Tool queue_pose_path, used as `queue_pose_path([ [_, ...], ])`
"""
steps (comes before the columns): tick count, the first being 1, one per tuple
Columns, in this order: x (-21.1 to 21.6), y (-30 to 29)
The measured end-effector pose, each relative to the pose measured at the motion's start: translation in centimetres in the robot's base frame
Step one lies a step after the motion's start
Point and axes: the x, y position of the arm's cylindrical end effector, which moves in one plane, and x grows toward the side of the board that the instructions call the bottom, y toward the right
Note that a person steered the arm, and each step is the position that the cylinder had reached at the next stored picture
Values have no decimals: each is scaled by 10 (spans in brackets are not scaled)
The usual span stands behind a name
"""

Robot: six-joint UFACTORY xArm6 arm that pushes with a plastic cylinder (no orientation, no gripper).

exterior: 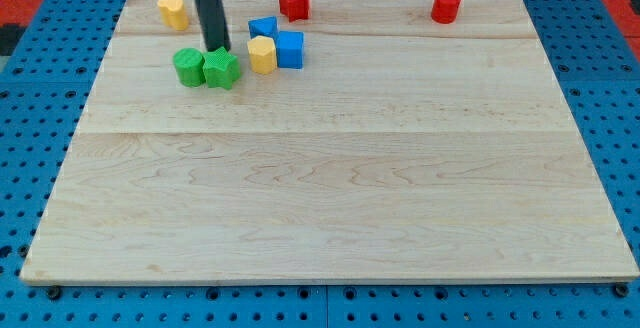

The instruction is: Seperate green circle from green star

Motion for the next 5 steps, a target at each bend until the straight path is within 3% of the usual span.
queue_pose_path([
  [1,18,-9],
  [2,23,-72],
  [3,48,-68],
  [5,44,-68],
])
